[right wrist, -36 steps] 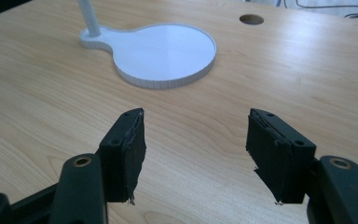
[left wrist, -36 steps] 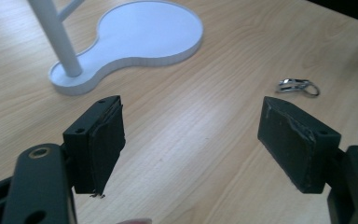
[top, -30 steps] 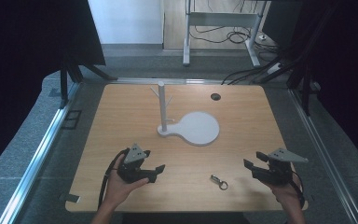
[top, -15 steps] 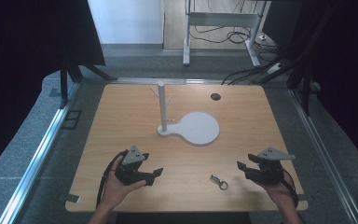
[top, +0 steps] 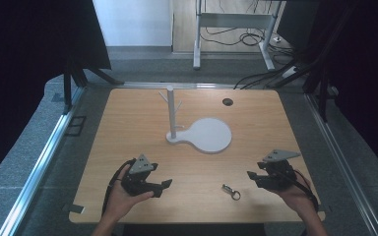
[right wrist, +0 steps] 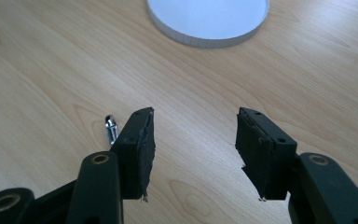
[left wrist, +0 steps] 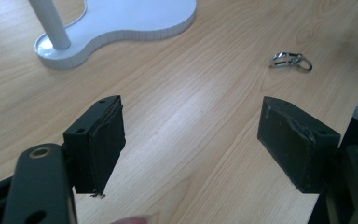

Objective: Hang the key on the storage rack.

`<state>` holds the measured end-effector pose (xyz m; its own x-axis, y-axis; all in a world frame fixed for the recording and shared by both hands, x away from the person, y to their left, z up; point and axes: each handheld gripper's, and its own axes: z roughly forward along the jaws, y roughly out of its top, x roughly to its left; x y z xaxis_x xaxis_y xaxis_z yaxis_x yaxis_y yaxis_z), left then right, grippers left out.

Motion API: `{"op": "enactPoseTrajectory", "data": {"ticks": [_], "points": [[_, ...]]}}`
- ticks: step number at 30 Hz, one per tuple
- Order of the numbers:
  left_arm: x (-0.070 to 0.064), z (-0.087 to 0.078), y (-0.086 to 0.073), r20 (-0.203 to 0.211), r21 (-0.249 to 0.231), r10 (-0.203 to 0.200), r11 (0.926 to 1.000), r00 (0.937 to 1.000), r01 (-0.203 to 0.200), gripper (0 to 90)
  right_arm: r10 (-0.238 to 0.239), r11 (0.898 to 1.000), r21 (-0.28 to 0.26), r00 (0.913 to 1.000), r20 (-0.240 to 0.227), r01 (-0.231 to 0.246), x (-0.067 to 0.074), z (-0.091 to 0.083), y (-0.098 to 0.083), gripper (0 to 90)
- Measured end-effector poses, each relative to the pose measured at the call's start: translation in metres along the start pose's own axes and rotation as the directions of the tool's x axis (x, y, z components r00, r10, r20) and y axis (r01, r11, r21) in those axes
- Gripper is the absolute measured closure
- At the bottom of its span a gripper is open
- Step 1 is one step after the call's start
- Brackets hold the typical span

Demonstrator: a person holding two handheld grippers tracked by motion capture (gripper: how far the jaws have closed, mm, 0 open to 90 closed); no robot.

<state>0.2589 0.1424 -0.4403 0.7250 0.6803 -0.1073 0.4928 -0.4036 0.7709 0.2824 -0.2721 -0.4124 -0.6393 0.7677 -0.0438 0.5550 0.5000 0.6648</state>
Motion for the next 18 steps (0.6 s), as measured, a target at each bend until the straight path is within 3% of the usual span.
{"op": "enactPoseTrajectory", "data": {"ticks": [5, 10, 18], "points": [[0.003, -0.003, -0.002, -0.007, 0.006, -0.010, 0.9999, 0.9999, 0.010, 23.7, -0.056, 0.997, 0.055, 0.9981, -0.026, 0.058, 0.007, 0.001, 0.014, 48.1], [0.003, -0.003, -0.003, 0.000, 0.007, -0.019, 0.9998, 0.9998, 0.019, 23.8, -0.083, 0.991, 0.097, 0.9952, -0.053, 0.087, 0.015, 0.007, 0.027, 48.0], [0.006, -0.004, -0.007, -0.001, 0.015, -0.030, 0.9994, 0.9995, 0.030, 23.8, -0.139, 0.966, 0.206, 0.9846, -0.106, 0.159, 0.026, 0.023, 0.041, 47.9]]}}
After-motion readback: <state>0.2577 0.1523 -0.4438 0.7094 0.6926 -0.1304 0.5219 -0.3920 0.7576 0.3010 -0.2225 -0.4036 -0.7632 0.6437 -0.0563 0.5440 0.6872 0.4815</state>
